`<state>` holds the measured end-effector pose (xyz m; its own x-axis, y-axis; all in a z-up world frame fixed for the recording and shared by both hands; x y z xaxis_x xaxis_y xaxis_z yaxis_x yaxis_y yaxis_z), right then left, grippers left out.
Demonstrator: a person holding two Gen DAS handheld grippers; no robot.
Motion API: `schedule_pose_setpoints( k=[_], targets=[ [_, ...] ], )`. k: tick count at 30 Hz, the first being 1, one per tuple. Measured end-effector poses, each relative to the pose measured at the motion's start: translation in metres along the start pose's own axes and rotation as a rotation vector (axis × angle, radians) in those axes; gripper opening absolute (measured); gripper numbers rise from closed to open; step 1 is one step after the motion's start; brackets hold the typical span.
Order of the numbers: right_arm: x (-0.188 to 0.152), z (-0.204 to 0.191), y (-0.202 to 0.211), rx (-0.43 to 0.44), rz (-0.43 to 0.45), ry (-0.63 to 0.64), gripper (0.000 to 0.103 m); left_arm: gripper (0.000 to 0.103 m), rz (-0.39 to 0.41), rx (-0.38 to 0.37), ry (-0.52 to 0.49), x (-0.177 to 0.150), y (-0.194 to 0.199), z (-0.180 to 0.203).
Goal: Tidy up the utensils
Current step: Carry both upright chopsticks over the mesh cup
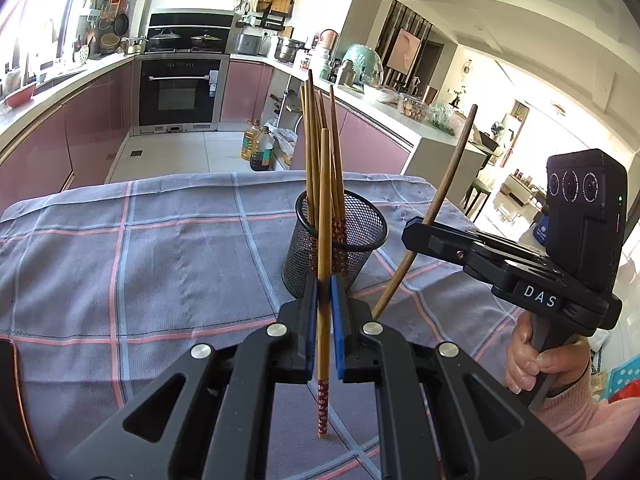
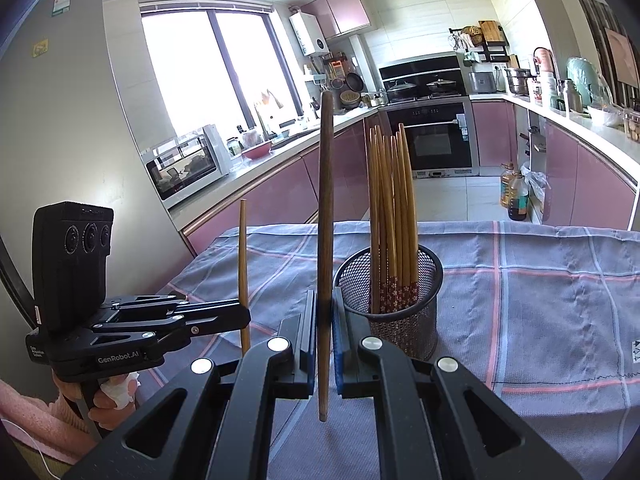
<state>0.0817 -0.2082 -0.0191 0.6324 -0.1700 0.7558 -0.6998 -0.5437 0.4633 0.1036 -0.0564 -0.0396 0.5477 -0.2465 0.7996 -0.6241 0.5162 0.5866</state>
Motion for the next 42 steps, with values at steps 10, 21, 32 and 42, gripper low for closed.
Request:
schedule_pose_setpoints(
  k=[10, 21, 32, 42],
  targets=[
    [0.005, -0.002, 0.002, 0.0, 0.013, 0.003, 0.006, 0.008, 0.013, 0.003, -0.007, 0.005, 0.004, 0.002],
    [0.009, -0.003, 0.004, -0.004, 0.027, 0.012, 0.006, 0.008, 0.023, 0.001, -0.014, 0.011, 0.004, 0.005],
    [0.012, -0.004, 0.006, -0.005, 0.036, 0.019, 0.006, 0.008, 0.031, -0.007, -0.023, 0.016, 0.005, 0.007],
    [0.017, -0.005, 0.007, -0.004, 0.044, 0.026, 0.006, 0.008, 0.04, -0.009, -0.033, 0.021, 0.007, 0.01]
  ],
)
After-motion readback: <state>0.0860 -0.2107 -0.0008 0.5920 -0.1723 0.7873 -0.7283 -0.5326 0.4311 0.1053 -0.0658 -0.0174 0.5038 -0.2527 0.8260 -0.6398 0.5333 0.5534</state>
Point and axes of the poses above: each gripper's, at about its wrist camera, not at the fingertips, and y roughly against the way its jaws point, z to its right, x to its top, the point moved 2 cm from there along -y, roughly the way its jaws point, and after that the axes turned 10 degrees about -y, right-handed, at the moved point
